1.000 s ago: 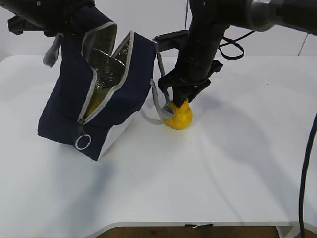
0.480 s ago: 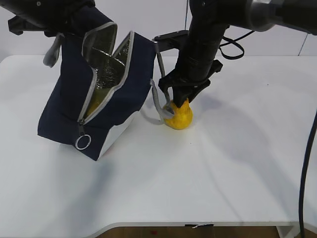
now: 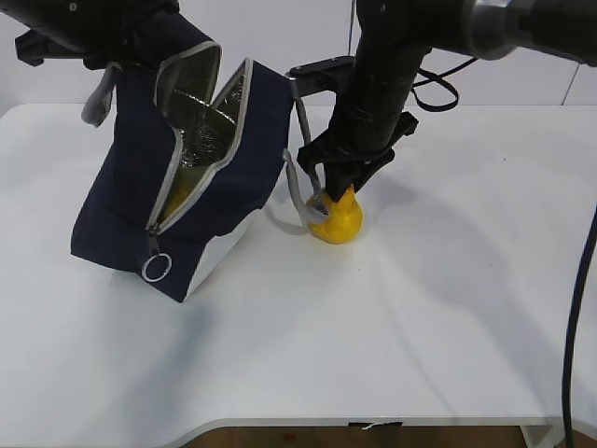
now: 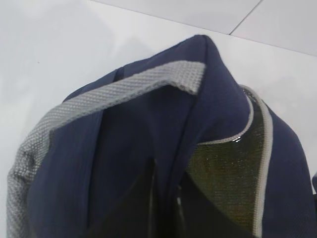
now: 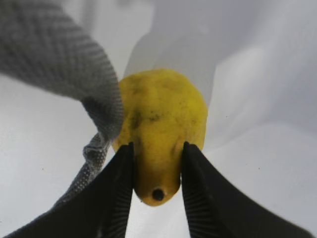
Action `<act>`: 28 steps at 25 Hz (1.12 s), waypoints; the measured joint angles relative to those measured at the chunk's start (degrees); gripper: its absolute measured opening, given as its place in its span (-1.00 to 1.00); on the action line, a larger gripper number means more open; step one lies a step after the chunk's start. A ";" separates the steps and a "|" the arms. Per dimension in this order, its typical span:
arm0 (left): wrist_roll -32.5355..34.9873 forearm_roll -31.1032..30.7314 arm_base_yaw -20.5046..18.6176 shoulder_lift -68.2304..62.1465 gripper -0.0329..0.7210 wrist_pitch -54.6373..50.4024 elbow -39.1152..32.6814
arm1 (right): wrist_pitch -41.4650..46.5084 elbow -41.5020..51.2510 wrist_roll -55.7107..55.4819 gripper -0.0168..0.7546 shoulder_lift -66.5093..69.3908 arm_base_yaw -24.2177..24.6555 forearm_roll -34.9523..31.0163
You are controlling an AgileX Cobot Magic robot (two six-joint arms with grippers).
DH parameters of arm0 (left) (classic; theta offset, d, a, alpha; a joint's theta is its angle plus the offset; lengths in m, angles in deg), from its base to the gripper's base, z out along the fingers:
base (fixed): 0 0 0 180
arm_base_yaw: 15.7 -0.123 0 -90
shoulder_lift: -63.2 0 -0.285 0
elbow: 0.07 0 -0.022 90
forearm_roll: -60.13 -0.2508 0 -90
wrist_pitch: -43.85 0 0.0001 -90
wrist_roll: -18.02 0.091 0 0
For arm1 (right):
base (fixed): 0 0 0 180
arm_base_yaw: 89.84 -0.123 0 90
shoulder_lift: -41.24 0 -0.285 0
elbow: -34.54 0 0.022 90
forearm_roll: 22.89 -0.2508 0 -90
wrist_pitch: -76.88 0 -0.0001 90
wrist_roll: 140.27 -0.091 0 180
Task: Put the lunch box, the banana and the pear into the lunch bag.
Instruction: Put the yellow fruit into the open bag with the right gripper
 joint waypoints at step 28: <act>0.00 0.00 0.00 0.00 -0.92 0.00 0.00 | 3.38 -7.27 0.00 -0.28 0.00 0.00 4.48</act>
